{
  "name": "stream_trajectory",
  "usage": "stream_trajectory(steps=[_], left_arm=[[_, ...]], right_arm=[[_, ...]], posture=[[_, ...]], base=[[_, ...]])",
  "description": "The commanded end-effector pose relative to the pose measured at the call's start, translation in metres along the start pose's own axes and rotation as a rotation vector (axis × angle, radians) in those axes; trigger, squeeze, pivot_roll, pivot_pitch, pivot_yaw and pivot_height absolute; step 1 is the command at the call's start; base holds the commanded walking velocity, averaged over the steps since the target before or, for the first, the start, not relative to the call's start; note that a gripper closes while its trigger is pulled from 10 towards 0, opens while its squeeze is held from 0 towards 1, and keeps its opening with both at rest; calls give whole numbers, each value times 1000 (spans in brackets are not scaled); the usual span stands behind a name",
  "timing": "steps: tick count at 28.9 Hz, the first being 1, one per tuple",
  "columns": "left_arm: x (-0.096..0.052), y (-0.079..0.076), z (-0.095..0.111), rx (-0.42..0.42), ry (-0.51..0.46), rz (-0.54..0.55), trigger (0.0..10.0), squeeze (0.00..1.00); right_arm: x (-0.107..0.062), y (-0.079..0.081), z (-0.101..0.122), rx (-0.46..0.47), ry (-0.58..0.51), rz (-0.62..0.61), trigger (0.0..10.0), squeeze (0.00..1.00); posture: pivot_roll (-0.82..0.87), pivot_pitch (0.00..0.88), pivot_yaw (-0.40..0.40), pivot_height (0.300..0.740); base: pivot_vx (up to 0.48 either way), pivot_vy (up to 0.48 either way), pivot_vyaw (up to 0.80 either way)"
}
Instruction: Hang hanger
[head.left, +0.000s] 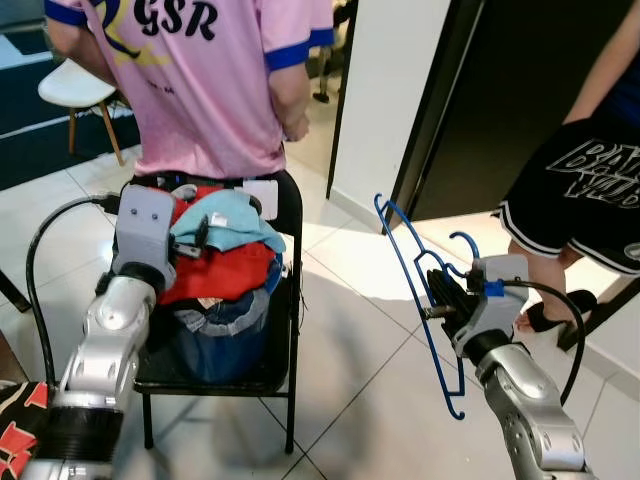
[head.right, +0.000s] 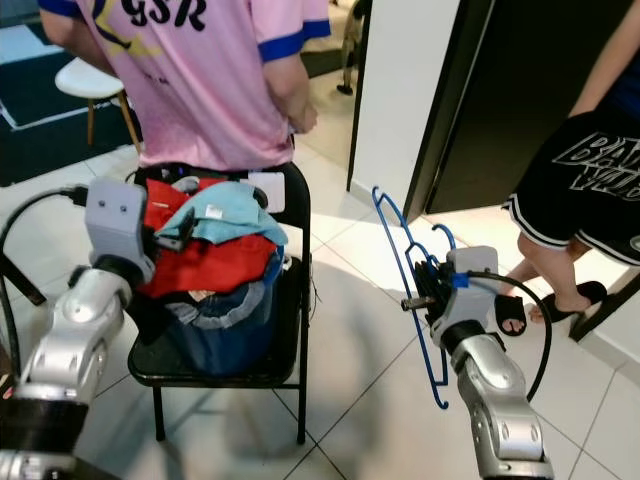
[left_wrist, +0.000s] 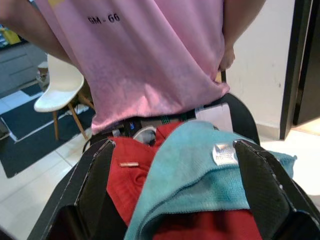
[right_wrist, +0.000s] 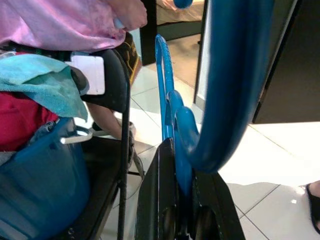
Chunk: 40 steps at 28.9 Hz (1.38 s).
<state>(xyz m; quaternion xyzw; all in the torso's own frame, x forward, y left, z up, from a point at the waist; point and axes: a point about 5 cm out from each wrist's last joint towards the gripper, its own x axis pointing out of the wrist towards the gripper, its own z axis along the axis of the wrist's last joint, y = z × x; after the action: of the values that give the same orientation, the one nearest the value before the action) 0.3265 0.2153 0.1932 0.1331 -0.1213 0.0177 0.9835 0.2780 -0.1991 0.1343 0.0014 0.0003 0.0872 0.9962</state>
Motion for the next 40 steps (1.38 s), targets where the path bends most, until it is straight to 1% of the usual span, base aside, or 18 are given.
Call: stream_trajectory(steps=[1, 4, 6, 7, 9, 16, 17, 18, 20, 23, 25, 29, 30, 32, 33, 34, 36, 40], left_arm=[[5, 4, -5, 26, 8, -1, 10000, 0], [11, 6, -9, 29, 26, 3, 10000, 0], [14, 9, -19, 4, 60, 8, 10000, 0], [16, 8, -22, -26, 68, -1, 10000, 0], [18, 8, -24, -45, 70, -7, 10000, 0], [21, 8, -25, -46, 67, -14, 10000, 0], [26, 11, -23, -43, 53, -10, 10000, 0], [26, 11, -23, -43, 53, -10, 10000, 0], [34, 13, -16, -30, 19, -19, 10000, 0], [36, 10, -18, -32, 18, -34, 10000, 0], [35, 5, -24, -47, 39, -56, 10000, 0], [34, 2, -26, -54, 48, -65, 10000, 0], [33, -1, -30, -63, 62, -85, 9608, 0], [33, -1, -30, -63, 62, -85, 9608, 0], [30, -6, -33, -82, 75, -114, 0, 0], [30, -6, -33, -82, 75, -114, 0, 0], [28, -14, -37, -100, 82, -154, 0, 0], [28, -15, -37, -102, 80, -163, 0, 0]], right_arm=[[-2, -3, 2, -3, 0, -10, 10000, 0], [-2, -4, 3, -4, -2, -11, 10000, 0], [-3, -4, 5, -7, -3, -12, 10000, 0], [-4, -4, 6, -8, -5, -14, 10000, 0], [-4, -4, 7, -9, -7, -15, 10000, 0], [-7, -4, 10, -14, -10, -16, 10000, 0], [-12, -6, 12, -19, -11, -16, 10000, 0], [-12, -6, 12, -19, -11, -16, 10000, 0], [-23, -9, 15, -29, -4, -21, 10000, 0], [-28, -11, 16, -33, 4, -23, 10000, 0], [-30, -11, 17, -36, 8, -23, 10000, 0], [-30, -12, 17, -37, 9, -23, 10000, 0], [-31, -12, 18, -38, 11, -23, 10000, 0], [-31, -12, 18, -38, 11, -23, 10000, 0], [-32, -12, 18, -39, 13, -23, 10000, 0], [-32, -12, 18, -39, 13, -23, 10000, 0], [-32, -13, 18, -38, 18, -23, 10000, 0], [-32, -12, 18, -37, 20, -24, 10000, 0]], posture=[[60, 56, -57, 740], [52, 68, -57, 740], [43, 78, -54, 740], [21, 92, -53, 740], [21, 92, -53, 740], [-10, 118, -55, 740], [-35, 143, -58, 740], [-35, 143, -58, 740], [-50, 166, -61, 740], [-58, 174, -62, 740], [-62, 178, -65, 740], [-62, 178, -65, 740], [-64, 179, -66, 740], [-64, 179, -66, 740], [-61, 176, -67, 740], [-61, 176, -67, 740], [-53, 167, -66, 740], [-52, 163, -64, 740]], base=[[0, 0, 0], [0, 0, 0], [0, 0, 0], [0, 0, 0], [0, 0, 0], [0, 0, 0], [0, 0, 0], [0, 0, 0], [0, 0, 0], [0, 0, 0], [0, 0, 0], [0, 0, 0], [0, 0, 0], [0, 0, 0], [0, 0, 0], [0, 0, 0], [0, 0, 0], [0, 0, 0]])
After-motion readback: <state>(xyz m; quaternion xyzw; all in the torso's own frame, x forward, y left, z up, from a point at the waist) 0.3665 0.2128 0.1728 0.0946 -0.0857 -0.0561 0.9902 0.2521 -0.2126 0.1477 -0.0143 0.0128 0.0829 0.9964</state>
